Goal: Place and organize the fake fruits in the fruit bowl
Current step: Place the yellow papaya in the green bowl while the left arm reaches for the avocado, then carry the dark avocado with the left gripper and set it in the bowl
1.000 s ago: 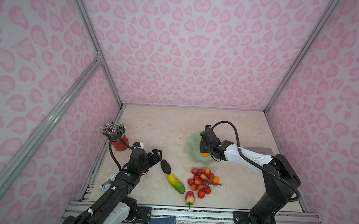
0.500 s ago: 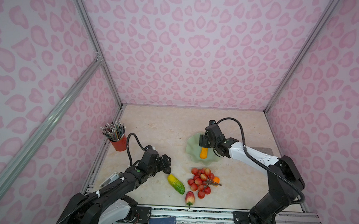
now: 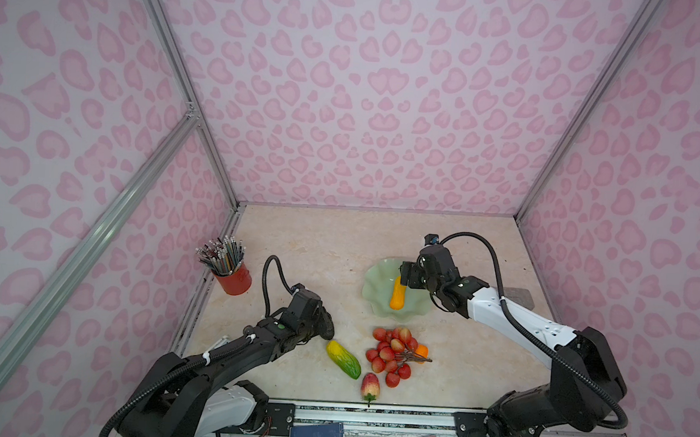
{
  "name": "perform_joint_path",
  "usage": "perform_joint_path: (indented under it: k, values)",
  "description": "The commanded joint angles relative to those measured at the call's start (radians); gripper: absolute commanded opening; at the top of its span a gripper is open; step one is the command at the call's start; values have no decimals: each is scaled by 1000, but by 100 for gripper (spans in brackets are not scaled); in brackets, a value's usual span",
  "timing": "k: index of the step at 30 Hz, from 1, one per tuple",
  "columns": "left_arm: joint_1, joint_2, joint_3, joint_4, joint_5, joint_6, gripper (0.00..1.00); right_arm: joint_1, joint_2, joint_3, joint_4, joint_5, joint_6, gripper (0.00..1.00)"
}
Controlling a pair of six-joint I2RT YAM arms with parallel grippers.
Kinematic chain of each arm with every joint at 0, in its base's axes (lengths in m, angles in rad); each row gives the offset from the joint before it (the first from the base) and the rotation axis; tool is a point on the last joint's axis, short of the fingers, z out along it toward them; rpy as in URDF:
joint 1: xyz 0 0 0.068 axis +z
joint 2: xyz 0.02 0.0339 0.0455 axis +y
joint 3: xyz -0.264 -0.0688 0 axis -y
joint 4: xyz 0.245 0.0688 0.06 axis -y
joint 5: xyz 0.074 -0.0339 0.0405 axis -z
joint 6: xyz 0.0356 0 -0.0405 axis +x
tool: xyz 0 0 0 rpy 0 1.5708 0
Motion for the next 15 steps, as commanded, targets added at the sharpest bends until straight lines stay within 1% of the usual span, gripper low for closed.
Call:
perform_joint_path:
  k: [1, 4, 7, 10, 13, 14, 15]
  values:
    - [-15, 35, 6, 23, -20, -14, 51, -8, -31, -40, 36, -6, 21, 91]
    - [-18, 55, 21, 10, -26, -12, 44, -14, -46, -69, 60, -7, 30, 91]
    - [-23, 23, 47, 13, -22, 5, 38, -22, -57, -52, 21, -13, 26, 91]
    - [-28, 9, 116, -10, -29, 81, 37, -28, -83, -82, 47, 2, 24, 91]
    - [-29, 27, 222, -53, 2, 167, 37, -60, -111, -103, 60, -42, 36, 92]
    - [-33, 39, 254, -56, 18, 184, 34, -70, -118, -104, 57, -54, 39, 91]
    - [-42, 56, 293, -54, 33, 209, 33, -75, -134, -109, 51, -55, 36, 91]
